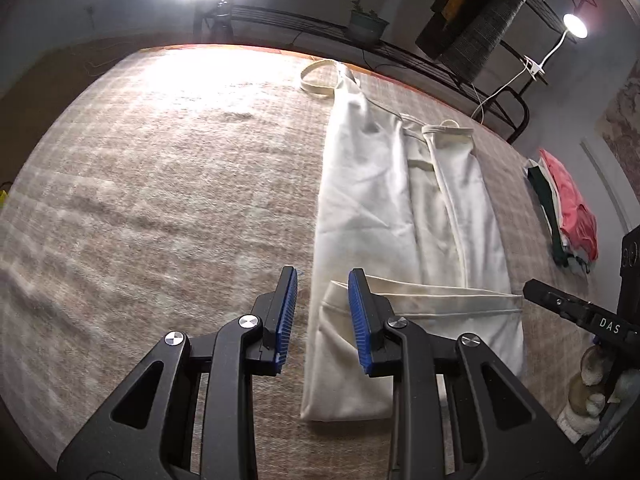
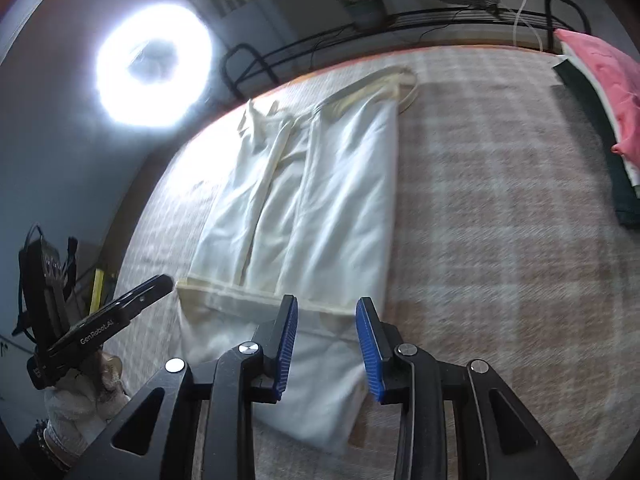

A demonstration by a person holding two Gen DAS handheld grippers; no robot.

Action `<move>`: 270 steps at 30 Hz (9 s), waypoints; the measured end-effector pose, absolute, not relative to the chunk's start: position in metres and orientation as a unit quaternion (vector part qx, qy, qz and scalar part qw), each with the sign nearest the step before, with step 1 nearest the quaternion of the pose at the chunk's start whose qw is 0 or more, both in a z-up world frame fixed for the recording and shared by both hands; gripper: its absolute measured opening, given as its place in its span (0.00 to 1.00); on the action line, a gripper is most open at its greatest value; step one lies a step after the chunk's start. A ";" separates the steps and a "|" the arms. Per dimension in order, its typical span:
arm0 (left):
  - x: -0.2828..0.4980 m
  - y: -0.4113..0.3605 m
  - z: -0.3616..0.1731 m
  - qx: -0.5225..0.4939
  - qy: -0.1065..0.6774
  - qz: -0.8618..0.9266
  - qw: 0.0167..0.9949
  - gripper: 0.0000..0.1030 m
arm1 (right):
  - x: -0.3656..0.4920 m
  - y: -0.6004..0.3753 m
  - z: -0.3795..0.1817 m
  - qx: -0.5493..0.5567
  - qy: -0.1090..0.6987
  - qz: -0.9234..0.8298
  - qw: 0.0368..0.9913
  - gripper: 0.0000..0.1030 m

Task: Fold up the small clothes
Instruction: 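Lift the hem and fold it up toward the straps, then release, then move the left tool to the strap end and grasp the straps, then fold the strap end over onto the hem with the left tool while the right tool holds the straps, then open the right tool and release the straps while the left tool holds the bundle edge, then grasp the folded white camisole's edge with both tools, then lift the folded camisole with both tools and carry it onto the clothes stack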

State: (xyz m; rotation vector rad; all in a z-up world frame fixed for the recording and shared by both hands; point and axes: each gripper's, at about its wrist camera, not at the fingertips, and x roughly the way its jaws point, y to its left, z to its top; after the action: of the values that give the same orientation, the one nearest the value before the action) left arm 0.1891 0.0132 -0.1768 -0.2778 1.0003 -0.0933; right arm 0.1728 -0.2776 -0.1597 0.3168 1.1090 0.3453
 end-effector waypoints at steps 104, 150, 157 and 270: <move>0.227 0.011 -0.104 -0.112 0.388 -0.111 0.908 0.00 | 0.218 -0.306 -0.079 0.108 0.416 0.200 0.881 0.03; 0.201 -0.040 -0.181 -0.058 0.562 -0.136 0.814 0.00 | 0.165 -0.277 -0.164 -0.003 0.564 0.170 0.808 0.20; 0.149 -0.026 -0.186 -0.021 0.568 -0.148 0.809 0.00 | 0.131 -0.288 -0.174 -0.008 0.587 0.197 0.785 0.22; 0.209 -0.128 -0.117 -0.149 0.471 -0.212 0.843 0.02 | 0.168 -0.376 -0.100 0.126 0.440 0.118 0.881 0.05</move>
State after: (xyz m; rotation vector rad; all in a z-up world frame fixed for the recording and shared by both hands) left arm 0.2092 -0.1277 -0.1170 -0.3154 0.9950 -0.4468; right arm 0.1680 -0.3758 -0.1004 0.2630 0.9169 0.2452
